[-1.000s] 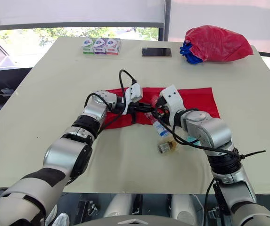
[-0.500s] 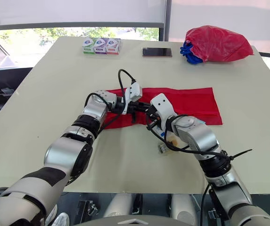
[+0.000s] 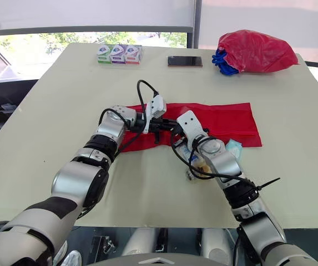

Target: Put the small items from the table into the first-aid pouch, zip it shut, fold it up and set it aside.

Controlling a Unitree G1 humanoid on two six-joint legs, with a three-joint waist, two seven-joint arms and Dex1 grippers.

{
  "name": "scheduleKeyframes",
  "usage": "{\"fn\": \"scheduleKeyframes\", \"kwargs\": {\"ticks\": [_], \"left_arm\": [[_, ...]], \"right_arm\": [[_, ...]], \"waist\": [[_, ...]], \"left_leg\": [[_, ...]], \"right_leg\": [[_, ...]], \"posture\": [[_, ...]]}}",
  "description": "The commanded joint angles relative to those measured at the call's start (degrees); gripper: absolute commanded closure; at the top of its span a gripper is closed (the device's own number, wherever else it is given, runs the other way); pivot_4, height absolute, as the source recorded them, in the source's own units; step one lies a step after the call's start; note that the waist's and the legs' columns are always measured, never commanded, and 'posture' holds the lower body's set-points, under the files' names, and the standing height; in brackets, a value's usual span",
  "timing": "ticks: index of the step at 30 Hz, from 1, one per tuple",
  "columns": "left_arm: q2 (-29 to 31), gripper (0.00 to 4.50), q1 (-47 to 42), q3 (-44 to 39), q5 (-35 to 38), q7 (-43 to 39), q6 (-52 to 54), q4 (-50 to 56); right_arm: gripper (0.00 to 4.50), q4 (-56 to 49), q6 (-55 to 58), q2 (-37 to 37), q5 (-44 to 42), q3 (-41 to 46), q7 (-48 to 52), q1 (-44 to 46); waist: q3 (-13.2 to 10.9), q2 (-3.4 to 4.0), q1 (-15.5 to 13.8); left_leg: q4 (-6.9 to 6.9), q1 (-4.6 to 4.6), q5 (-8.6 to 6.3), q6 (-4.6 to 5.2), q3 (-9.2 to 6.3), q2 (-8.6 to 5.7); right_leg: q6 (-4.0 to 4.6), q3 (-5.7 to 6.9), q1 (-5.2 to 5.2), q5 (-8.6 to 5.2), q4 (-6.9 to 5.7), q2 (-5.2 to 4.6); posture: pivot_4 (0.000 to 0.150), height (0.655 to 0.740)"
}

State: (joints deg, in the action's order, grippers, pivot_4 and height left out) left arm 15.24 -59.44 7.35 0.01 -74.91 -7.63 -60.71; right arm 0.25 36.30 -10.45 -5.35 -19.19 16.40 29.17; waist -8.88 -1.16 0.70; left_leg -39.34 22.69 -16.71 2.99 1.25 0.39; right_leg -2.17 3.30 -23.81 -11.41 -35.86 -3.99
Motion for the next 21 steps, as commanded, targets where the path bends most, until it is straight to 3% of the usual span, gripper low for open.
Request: {"fn": "scheduleKeyframes", "kwargs": {"ticks": [1,11,18,21], "left_arm": [[-0.2,4.50,-0.9,0.7,-0.6,0.9,-2.3,2.1],[0.5,4.50,0.9,4.2,-8.1,15.9,-14.6,6.1],[-0.3,4.50,4.8,5.7,-11.0,24.5,-15.4,12.4],[-0.9,4.50,6.8,5.2,-9.1,24.2,-11.9,15.2]], "right_arm": [[4.43,-10.3,4.5,-2.6,-1.1,2.2,2.4,-1.5],[4.43,-37.8,23.0,-10.6,-14.0,12.4,9.7,-8.3],[4.43,-45.8,14.5,-15.7,-22.4,25.1,17.7,-19.4],[3.59,-45.9,8.0,-21.5,-26.0,36.1,26.8,-29.2]], "waist": [[0.0,0.00,-0.1],[0.0,-0.01,-0.4],[0.0,-0.02,-1.1],[0.0,-0.02,-1.7]], "left_leg": [[0.00,0.01,0.00,0.00,0.01,0.00],[-0.01,0.02,-0.06,0.10,-0.08,0.00],[-0.02,-0.01,-0.07,0.11,-0.07,0.00],[-0.05,-0.06,-0.07,0.12,-0.10,-0.01]], "right_leg": [[0.00,-0.01,0.00,0.00,0.01,-0.01],[0.01,0.04,0.01,0.00,0.00,-0.02],[0.00,0.05,0.04,0.00,0.00,-0.02],[-0.01,0.11,0.17,0.00,0.06,-0.04]], "posture": [[0.150,0.7400],[0.150,0.7400],[0.150,0.7400],[0.150,0.7400]]}}
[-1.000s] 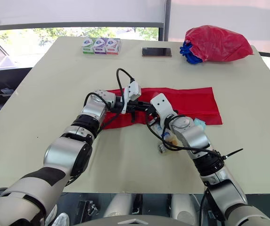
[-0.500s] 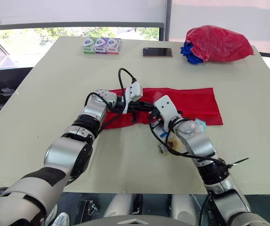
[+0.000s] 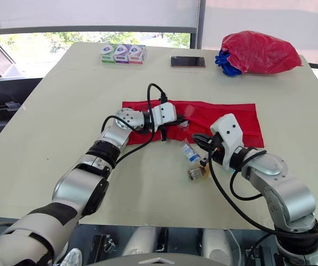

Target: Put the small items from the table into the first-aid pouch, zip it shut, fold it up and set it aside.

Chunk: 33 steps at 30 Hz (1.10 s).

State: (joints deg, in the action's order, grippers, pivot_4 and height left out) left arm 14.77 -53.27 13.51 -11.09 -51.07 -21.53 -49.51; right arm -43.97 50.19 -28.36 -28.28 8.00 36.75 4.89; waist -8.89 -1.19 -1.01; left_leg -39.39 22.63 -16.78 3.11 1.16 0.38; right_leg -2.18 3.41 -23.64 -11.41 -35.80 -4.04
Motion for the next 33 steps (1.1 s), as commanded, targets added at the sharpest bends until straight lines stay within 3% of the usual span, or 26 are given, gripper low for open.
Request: {"fn": "scheduleKeyframes", "kwargs": {"ticks": [1,4,6,9,10,15,23,33], "left_arm": [[-0.4,4.50,0.9,-0.9,2.3,0.2,2.4,4.5],[-0.2,4.50,1.1,-0.8,2.7,0.1,3.4,5.5],[-0.1,4.50,1.2,-1.0,3.0,0.1,4.1,5.7],[0.4,4.50,1.2,-0.8,2.9,0.6,3.7,5.0],[0.4,4.50,1.2,-0.8,3.0,0.7,3.6,4.9],[0.4,4.50,1.3,-0.6,3.3,0.4,3.7,4.9],[0.5,4.50,0.9,-0.5,3.4,0.0,3.5,4.0],[0.4,4.50,0.4,0.0,2.9,-0.5,2.3,2.2]], "right_arm": [[3.16,-1.0,-7.8,-5.4,-4.0,11.8,9.1,-7.5],[2.01,1.3,-10.9,-8.6,-9.5,22.5,15.6,-13.4],[1.63,2.3,-11.8,-10.3,-13.1,29.1,18.8,-16.4],[0.24,3.1,-12.7,-12.8,-15.5,34.2,21.2,-20.0],[0.06,3.2,-12.9,-13.5,-15.9,35.2,21.8,-21.0],[0.06,2.6,-13.6,-15.0,-18.0,35.4,20.6,-22.4],[0.06,0.0,-14.0,-14.8,-17.7,27.0,14.4,-19.7],[0.06,3.7,-12.5,-16.9,-3.8,2.4,5.4,-6.2]], "waist": [[0.0,0.01,-0.1],[0.0,-0.01,0.2],[0.0,0.02,-0.1],[0.0,0.02,0.0],[0.0,0.00,0.0],[0.0,0.00,0.1],[0.0,0.00,0.1],[0.0,0.00,0.1]], "left_leg": [[-0.01,0.03,0.00,0.01,0.01,-0.04],[-0.04,-0.04,-0.03,0.05,0.03,-0.02],[-0.03,-0.13,0.01,0.02,0.03,0.07],[-0.04,-0.15,0.01,0.02,0.09,0.07],[-0.04,-0.14,0.01,0.03,0.11,0.07],[-0.04,-0.15,0.01,0.03,0.12,0.07],[-0.05,-0.14,0.01,0.03,0.11,0.06],[-0.07,-0.12,0.02,0.03,0.12,0.05]], "right_leg": [[0.00,-0.02,-0.01,0.00,0.01,-0.03],[-0.01,-0.07,0.03,0.00,0.01,0.01],[-0.11,-0.10,0.04,-0.08,-0.07,0.09],[-0.01,-0.15,0.07,-0.01,-0.06,0.07],[-0.01,-0.16,0.07,-0.01,-0.04,0.06],[-0.01,-0.18,0.06,-0.01,-0.04,0.05],[-0.01,-0.17,0.06,-0.01,-0.04,0.04],[0.00,-0.16,0.05,-0.01,-0.05,0.06]], "posture": [[0.150,0.7400],[0.150,0.7400],[0.150,0.7400],[0.150,0.7400],[0.150,0.7400],[0.150,0.7400],[0.150,0.7400],[0.150,0.7400]]}}
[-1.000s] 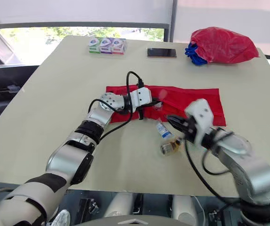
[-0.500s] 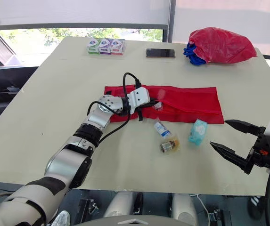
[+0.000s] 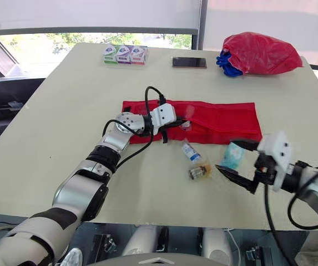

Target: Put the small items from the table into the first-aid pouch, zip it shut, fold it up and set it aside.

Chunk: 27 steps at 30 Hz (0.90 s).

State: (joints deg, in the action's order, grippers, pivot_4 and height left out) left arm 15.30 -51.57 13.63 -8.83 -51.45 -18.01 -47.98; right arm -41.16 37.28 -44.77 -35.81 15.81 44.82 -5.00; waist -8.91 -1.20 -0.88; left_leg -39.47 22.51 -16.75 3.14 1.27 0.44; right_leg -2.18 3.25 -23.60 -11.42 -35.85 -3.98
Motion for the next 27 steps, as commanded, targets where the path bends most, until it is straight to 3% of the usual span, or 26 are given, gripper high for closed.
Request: {"fn": "scheduleKeyframes", "kwargs": {"ticks": [1,9,19,22,27], "left_arm": [[-0.1,4.50,-1.3,-0.1,0.6,-0.2,-1.3,0.6],[-0.4,4.50,-1.2,0.4,0.6,-0.4,-1.2,1.0],[-0.6,4.50,-1.3,0.3,0.6,-0.4,-0.9,1.2],[-0.7,4.50,-1.4,0.3,0.6,-0.4,-0.7,1.3],[-0.8,4.50,-1.3,0.2,0.7,-0.2,-0.4,1.5]], "right_arm": [[0.06,1.7,2.0,-0.5,5.1,-8.3,-4.0,6.0],[0.06,7.9,18.8,4.3,8.8,-24.1,-12.0,23.7],[0.06,12.4,29.1,9.6,10.1,-33.3,-13.9,33.9],[1.40,13.7,31.0,9.9,11.1,-35.6,-14.3,35.5],[4.08,13.0,32.9,9.5,10.6,-35.9,-13.5,36.2]], "waist": [[0.0,0.00,0.0],[0.0,0.01,0.0],[0.0,0.01,0.0],[0.0,0.02,0.0],[0.0,0.02,0.1]], "left_leg": [[0.00,0.01,0.00,0.00,0.00,-0.01],[-0.04,0.05,0.01,-0.01,-0.03,-0.02],[-0.04,0.11,0.01,-0.01,-0.06,-0.07],[-0.04,0.11,0.01,0.00,-0.09,-0.06],[-0.05,0.11,0.01,0.00,-0.08,-0.07]], "right_leg": [[0.00,0.00,0.00,0.00,0.00,-0.01],[0.02,0.03,-0.03,0.01,-0.01,-0.01],[0.02,0.08,-0.04,0.02,0.00,-0.05],[0.02,0.11,-0.03,0.02,-0.01,-0.05],[0.02,0.10,-0.03,0.02,-0.01,-0.05]], "posture": [[0.150,0.7400],[0.150,0.7400],[0.150,0.7400],[0.150,0.7400],[0.150,0.7400]]}}
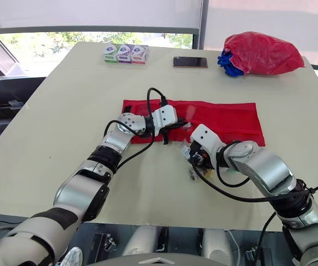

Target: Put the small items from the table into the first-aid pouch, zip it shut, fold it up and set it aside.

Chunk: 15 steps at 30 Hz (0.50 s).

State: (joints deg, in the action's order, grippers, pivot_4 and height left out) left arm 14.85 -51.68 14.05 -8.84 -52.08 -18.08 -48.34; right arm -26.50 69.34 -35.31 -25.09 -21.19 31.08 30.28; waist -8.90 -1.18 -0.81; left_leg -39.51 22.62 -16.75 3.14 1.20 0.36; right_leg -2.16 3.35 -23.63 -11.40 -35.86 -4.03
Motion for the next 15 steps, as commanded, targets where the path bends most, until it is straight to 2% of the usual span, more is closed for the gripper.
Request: {"fn": "scheduleKeyframes", "kwargs": {"ticks": [1,8,12,15], "left_arm": [[-0.4,4.50,-1.2,-0.2,0.7,0.4,-0.3,1.9],[-0.7,4.50,-1.3,-0.5,1.1,0.4,0.1,2.1],[-1.0,4.50,-1.2,-0.6,1.3,0.3,0.0,2.2],[-1.4,4.50,-1.2,-0.6,1.6,0.1,0.0,2.5]], "right_arm": [[4.43,-1.7,1.1,0.0,-0.2,1.3,0.2,1.1],[4.49,1.0,5.8,6.3,-0.9,12.6,-5.4,0.6],[4.49,3.0,7.6,8.4,-0.8,16.5,-7.4,0.8],[4.49,5.2,7.5,9.5,-0.2,16.2,-8.2,0.9]], "waist": [[0.0,0.01,0.0],[0.0,0.01,0.0],[0.0,0.01,0.0],[0.0,0.01,0.0]], "left_leg": [[0.00,0.00,0.00,0.00,0.00,0.00],[0.00,0.00,0.00,0.00,-0.02,0.00],[0.00,0.00,0.00,0.00,0.00,-0.01],[0.01,0.00,0.01,-0.01,-0.01,-0.01]], "right_leg": [[0.00,0.00,0.00,0.00,0.00,0.00],[0.00,0.02,0.00,0.01,-0.03,0.00],[0.00,0.00,0.00,0.01,-0.02,-0.01],[0.00,0.01,-0.01,0.01,-0.03,0.01]], "posture": [[0.150,0.7400],[0.150,0.7400],[0.150,0.7400],[0.150,0.7400]]}}
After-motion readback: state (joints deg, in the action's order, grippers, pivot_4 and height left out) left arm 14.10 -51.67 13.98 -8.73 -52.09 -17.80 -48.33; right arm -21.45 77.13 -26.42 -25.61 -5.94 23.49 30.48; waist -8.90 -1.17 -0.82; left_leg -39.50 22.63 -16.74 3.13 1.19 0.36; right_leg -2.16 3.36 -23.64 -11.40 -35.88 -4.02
